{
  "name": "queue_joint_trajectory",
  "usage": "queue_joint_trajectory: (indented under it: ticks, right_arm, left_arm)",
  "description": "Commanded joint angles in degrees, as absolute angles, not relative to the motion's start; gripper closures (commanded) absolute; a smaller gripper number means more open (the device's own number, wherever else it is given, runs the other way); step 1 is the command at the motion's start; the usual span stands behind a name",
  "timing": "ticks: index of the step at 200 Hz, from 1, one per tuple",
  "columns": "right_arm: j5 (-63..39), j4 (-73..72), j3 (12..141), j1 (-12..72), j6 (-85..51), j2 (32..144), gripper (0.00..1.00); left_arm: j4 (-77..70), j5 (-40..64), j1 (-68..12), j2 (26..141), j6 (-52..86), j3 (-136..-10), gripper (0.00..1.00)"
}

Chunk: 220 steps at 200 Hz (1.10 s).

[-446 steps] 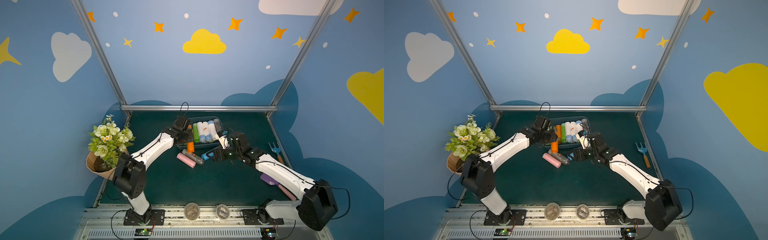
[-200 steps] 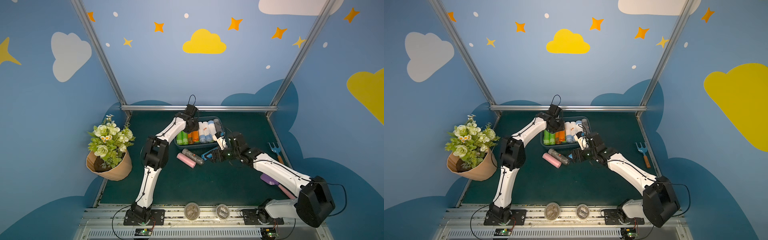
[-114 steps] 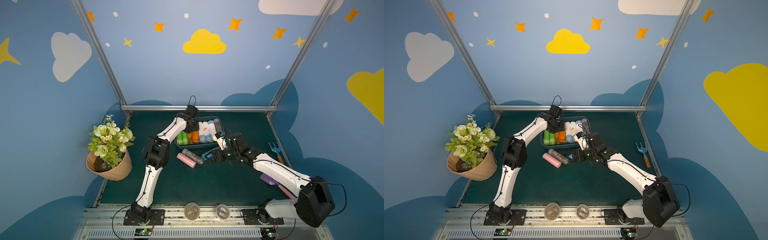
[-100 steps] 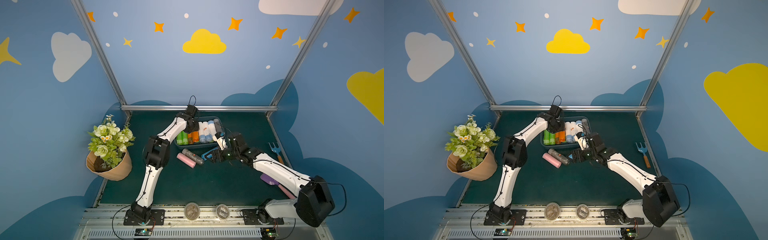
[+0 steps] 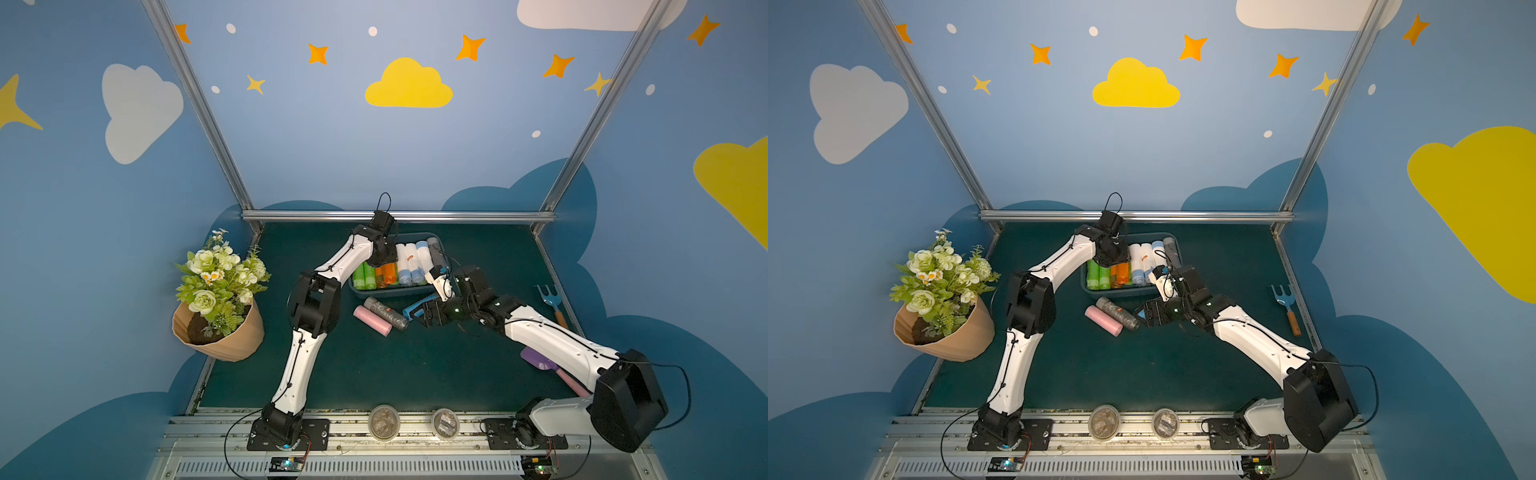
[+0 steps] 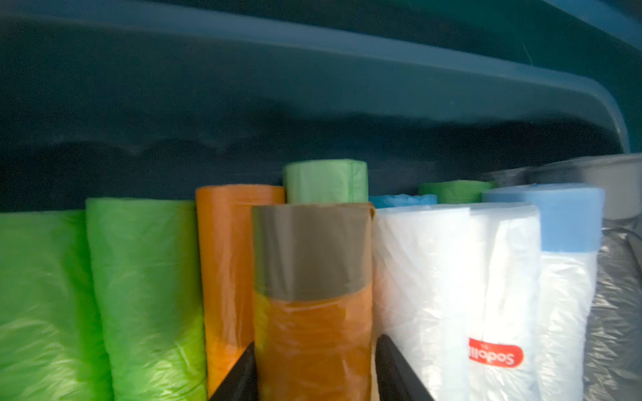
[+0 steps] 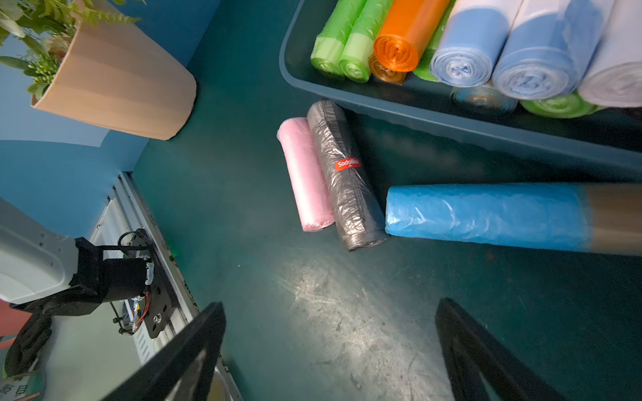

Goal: Put the roll of trash bags into the storage box
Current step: Place the roll of trash bags in the storage box.

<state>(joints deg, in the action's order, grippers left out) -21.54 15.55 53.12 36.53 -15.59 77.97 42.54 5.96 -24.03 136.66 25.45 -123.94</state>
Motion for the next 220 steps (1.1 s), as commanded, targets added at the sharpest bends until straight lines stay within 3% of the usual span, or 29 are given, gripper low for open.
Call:
queue_joint_trajectory:
  ticks: [1,82,148,189,220]
  right_arm:
    - [-20.0,17.3,54.7,36.5,-15.4,78.5,0.08]
    - [-19.5,19.5,54.6,36.4,-15.1,77.7,0.08]
    - [-8.4,32.4,59.8,35.4,-15.7,79.7,0.08]
    - [-5.6,27.1,55.4,34.6,-16.8,79.9,0.08]
    - [-9.7,27.7,57.0,34.8,-12.8,80.7,0.09]
  left_arm:
    - [43.5,5.9,-23.9,136.1,24.7,-125.5,0.46]
    - [43.4,5.4,-23.9,132.8,24.1,-122.8,0.43]
    - [46.6,8.6,-24.1,122.8,21.9,-116.7,0.42]
    - [33.4,8.2,-27.2,107.7,21.7,-92.7,0.4]
    - [31.4,7.0,-30.7,95.9,21.8,-77.5,0.36]
